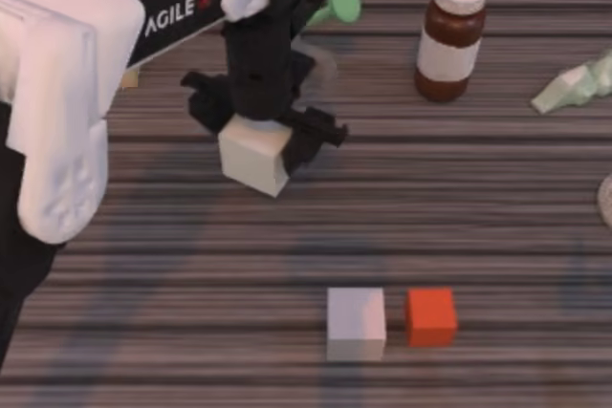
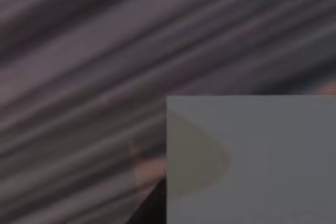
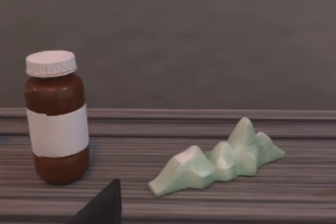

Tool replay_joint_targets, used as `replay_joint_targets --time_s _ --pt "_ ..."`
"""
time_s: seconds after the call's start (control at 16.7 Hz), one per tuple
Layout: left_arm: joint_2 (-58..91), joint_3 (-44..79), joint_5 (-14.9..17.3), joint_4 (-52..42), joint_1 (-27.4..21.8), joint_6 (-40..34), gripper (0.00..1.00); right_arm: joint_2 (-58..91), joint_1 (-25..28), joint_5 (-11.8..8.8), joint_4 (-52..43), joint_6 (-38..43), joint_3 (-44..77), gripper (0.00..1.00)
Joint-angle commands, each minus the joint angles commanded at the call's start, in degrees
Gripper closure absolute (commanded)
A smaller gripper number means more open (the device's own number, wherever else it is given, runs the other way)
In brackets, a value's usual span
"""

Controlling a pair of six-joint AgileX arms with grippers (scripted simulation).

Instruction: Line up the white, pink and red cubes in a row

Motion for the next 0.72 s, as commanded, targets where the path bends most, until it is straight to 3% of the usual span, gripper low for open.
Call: replay_joint_targets --time_s 0.48,0.72 --pt "-1.0 3.7 0.1 -4.3 0.0 0.0 1.0 0.0 0.0 0.0 0.0 0.0 0.0 0.0" --pt "-6.3 -2.7 0.0 -2.1 -1.4 -5.2 1.0 0.0 0.0 0.0 0.0 0.0 0.0 0.0"
